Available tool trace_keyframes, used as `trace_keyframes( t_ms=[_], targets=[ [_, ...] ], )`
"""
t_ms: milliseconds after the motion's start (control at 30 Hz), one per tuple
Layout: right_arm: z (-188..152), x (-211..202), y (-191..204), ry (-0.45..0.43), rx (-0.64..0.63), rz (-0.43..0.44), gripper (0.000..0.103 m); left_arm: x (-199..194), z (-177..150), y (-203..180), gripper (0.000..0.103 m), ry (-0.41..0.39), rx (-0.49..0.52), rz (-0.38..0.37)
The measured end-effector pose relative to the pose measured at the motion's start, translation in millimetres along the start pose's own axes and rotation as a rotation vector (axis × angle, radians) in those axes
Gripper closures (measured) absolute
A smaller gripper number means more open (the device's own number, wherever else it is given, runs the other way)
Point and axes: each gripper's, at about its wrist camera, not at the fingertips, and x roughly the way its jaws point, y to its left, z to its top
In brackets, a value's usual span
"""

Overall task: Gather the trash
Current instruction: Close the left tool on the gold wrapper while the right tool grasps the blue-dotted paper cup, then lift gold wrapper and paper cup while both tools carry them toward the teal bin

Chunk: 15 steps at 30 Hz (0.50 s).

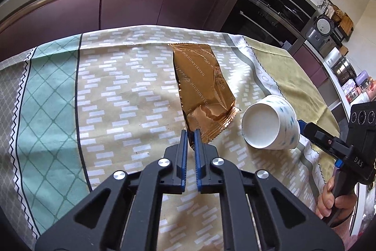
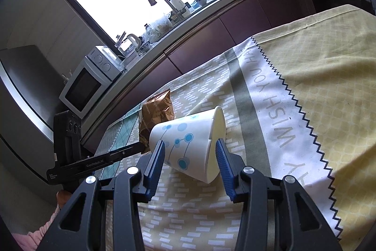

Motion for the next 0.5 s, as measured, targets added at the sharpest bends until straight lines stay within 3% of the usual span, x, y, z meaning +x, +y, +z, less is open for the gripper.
trace_keyframes(
  t_ms=[133,233,267,500],
  targets=[
    [0.8,4.9,-3.1,0.017,0.023,0.015,0.061,0.6,-2.2,-4.2,0.100,-0.001,0.015,-0.004],
    [-0.4,7.6,-3.9,0.026,0.026,0.031,0.075,-4.8,-4.3,-5.7,0.100,-0.019,0.023,-0.003],
    [-0.7,8.5,-4.4,0.030,0.028,0.043,0.084,-8.4,-5.7,-4.8,0.100,-0.024,0.024,-0.011],
    [-4.4,5.3,6.4,0.029,0.000,0.092,0.097,-37.4,-20.5,3.1,0.101,-0.062,0.028,-0.020]
  ],
)
